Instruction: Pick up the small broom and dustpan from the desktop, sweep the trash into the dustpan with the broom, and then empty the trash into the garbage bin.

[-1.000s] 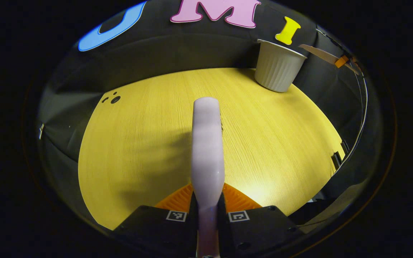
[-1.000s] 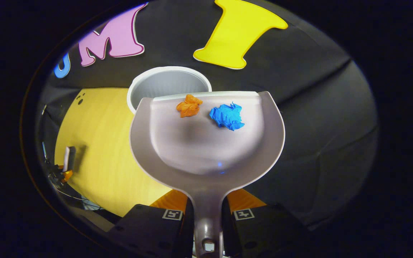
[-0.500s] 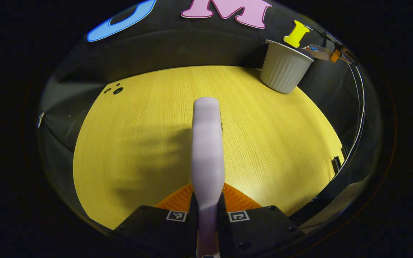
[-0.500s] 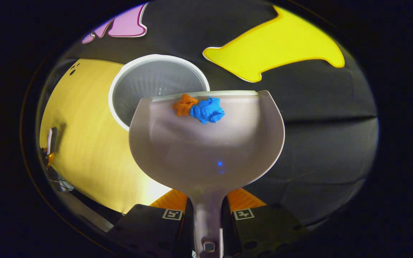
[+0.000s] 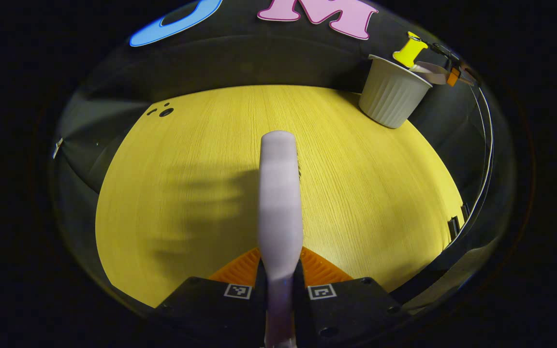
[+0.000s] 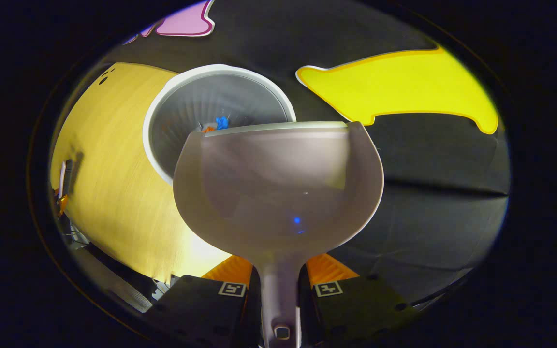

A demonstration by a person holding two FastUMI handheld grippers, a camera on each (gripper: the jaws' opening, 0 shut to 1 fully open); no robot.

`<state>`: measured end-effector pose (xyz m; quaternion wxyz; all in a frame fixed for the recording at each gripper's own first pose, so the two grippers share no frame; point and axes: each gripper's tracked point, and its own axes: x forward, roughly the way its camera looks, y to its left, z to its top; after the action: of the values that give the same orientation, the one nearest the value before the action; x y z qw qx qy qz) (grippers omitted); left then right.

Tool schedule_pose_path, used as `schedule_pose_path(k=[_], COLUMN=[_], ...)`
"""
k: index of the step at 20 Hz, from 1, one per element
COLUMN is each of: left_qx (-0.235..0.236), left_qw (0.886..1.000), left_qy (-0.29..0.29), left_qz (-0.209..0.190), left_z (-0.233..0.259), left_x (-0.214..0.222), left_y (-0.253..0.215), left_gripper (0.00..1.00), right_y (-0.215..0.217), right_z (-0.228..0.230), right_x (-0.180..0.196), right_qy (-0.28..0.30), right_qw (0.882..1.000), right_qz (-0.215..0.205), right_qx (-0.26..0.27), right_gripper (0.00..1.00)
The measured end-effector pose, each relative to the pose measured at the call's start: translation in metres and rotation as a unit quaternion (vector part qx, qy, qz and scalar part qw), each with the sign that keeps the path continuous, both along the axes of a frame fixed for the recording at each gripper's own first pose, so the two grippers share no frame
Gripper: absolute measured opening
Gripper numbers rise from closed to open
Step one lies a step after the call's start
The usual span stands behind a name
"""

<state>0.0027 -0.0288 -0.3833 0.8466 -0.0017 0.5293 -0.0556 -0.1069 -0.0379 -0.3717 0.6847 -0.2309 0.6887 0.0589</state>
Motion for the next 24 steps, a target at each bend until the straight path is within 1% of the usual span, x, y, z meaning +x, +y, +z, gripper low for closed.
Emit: schedule_pose_path(k=[1,4,5,8,12,13,14,15,16,17,18,19,21,24], left_qx=[0.001,0.007,0.008,0.011,0.011,0.011,0.013,0.015,0.018,0.021,0.022,0.024,0.028,0.039], left_qw=[1.0,1.0,1.0,1.0,1.0,1.0,1.0,1.0,1.0,1.0,1.0,1.0,0.999,0.999], left_qy=[-0.001,-0.005,-0.007,-0.009,-0.011,-0.01,-0.01,-0.011,-0.012,-0.014,-0.014,-0.014,-0.012,-0.011], left_qz=[-0.002,-0.008,-0.009,-0.015,-0.016,-0.014,-0.014,-0.014,-0.015,-0.016,-0.015,-0.014,-0.014,-0.018], left_z=[0.0,0.003,0.005,0.009,0.015,0.015,0.016,0.018,0.02,0.021,0.022,0.023,0.024,0.026], left_x=[0.0,0.002,0.003,0.001,-0.001,-0.002,-0.002,-0.003,-0.002,-0.003,-0.003,-0.005,-0.007,-0.01], left_y=[0.0,-0.001,-0.001,-0.005,-0.007,-0.007,-0.006,-0.005,-0.005,-0.005,-0.004,-0.004,-0.002,-0.001], left_gripper=[0.27,0.28,0.27,0.28,0.28,0.28,0.28,0.28,0.28,0.28,0.28,0.27,0.28,0.28], right_y=[-0.001,0.0,0.002,0.02,0.044,0.051,0.055,0.061,0.068,0.075,0.085,0.094,0.114,0.154], right_z=[-0.001,-0.002,-0.002,0.009,0.028,0.034,0.038,0.045,0.051,0.054,0.056,0.06,0.061,0.052], right_x=[0.001,0.0,-0.001,-0.01,-0.033,-0.039,-0.047,-0.058,-0.067,-0.075,-0.085,-0.095,-0.119,-0.156], right_qy=[-0.004,-0.022,-0.032,-0.063,-0.107,-0.118,-0.128,-0.137,-0.145,-0.152,-0.157,-0.161,-0.162,-0.157], right_qw=[1.0,1.0,0.999,0.996,0.987,0.984,0.981,0.978,0.975,0.971,0.969,0.966,0.963,0.957], right_qz=[0.002,0.001,-0.004,-0.028,-0.029,-0.032,-0.034,-0.036,-0.038,-0.039,-0.038,-0.036,-0.027,-0.02], right_qx=[0.0,0.005,0.015,0.06,0.117,0.131,0.144,0.156,0.167,0.178,0.189,0.199,0.216,0.244], right_gripper=[0.36,0.37,0.37,0.36,0.37,0.34,0.34,0.36,0.34,0.34,0.37,0.36,0.37,0.36])
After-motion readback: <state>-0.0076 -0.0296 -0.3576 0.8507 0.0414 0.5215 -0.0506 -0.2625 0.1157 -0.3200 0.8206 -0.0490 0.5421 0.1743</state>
